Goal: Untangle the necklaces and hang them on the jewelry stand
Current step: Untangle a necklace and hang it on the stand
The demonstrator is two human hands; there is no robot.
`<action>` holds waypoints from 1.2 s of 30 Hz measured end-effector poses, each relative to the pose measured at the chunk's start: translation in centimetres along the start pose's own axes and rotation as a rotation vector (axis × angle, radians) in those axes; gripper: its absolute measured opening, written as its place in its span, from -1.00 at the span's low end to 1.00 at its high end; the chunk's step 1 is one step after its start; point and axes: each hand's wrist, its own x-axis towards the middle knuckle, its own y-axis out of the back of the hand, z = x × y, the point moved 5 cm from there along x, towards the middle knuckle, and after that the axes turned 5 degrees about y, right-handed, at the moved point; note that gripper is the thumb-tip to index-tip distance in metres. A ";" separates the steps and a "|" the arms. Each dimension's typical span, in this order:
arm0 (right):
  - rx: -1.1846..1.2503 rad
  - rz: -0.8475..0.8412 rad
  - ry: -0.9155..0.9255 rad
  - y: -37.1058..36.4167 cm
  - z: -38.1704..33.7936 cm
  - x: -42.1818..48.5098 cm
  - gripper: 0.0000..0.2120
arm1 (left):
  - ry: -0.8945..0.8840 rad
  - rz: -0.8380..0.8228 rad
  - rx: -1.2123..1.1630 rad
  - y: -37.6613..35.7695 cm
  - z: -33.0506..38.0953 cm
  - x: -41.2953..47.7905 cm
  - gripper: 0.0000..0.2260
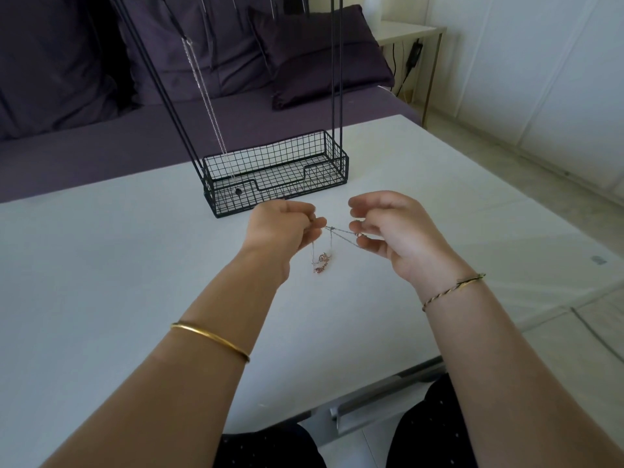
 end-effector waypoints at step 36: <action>-0.313 -0.074 0.427 -0.8 -2.3 -0.4 -0.81 | 0.069 -0.242 0.274 -2.0 0.3 -1.2 -0.90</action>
